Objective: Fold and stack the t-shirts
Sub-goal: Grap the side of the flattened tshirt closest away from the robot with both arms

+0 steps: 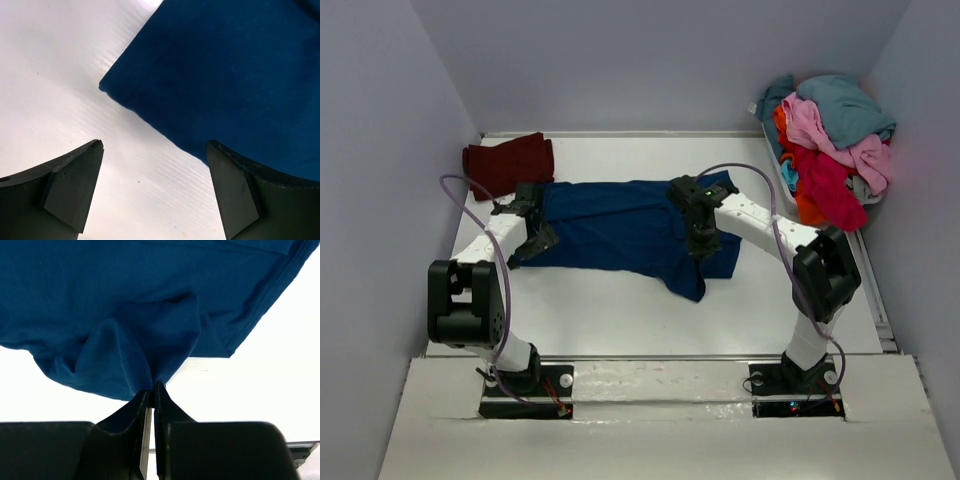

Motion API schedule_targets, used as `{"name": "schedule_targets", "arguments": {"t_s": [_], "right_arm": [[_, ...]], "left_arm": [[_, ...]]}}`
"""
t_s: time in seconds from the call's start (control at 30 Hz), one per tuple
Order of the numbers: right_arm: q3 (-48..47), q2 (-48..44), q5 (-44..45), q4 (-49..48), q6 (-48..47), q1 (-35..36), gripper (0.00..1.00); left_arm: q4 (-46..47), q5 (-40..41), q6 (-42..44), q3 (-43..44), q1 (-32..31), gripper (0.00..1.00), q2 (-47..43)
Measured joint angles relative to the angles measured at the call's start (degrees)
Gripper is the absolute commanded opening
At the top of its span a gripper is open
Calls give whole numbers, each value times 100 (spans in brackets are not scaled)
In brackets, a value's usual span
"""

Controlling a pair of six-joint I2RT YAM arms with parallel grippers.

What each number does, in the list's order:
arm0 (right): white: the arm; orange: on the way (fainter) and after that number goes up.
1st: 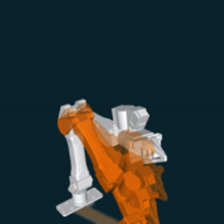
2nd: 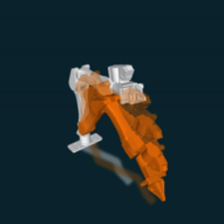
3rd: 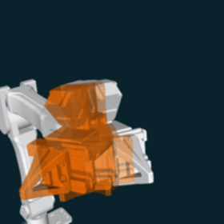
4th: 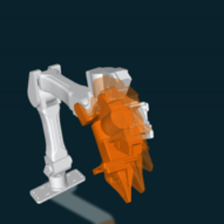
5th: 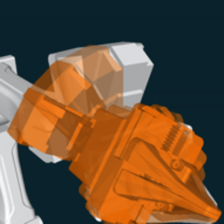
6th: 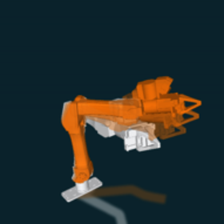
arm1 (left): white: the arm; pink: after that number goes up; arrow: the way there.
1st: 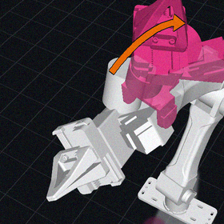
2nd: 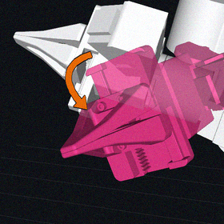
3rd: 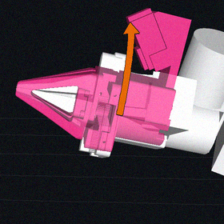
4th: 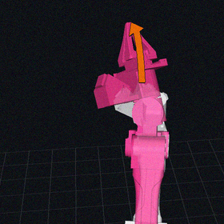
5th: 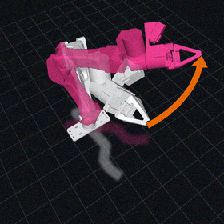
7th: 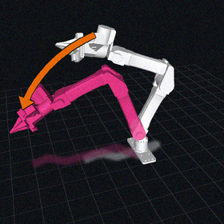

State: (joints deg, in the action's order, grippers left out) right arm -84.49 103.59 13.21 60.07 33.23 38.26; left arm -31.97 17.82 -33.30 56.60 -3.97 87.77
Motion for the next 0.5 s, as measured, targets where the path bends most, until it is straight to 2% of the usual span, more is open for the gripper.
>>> {"name": "schedule_targets", "arguments": {"t_s": [0.33, 0.47, 0.5], "right_arm": [[186, -249, -125, -87, -24, 0, 12], [208, -264, -164, -120, -28, 0, 12], [219, -264, -168, -125, -28, 0, 12]], "left_arm": [[13, -63, -85, -387, 125, 94, -4], [70, -111, -107, -474, 236, 79, -2], [109, -118, -107, -474, 258, 70, 0]]}}
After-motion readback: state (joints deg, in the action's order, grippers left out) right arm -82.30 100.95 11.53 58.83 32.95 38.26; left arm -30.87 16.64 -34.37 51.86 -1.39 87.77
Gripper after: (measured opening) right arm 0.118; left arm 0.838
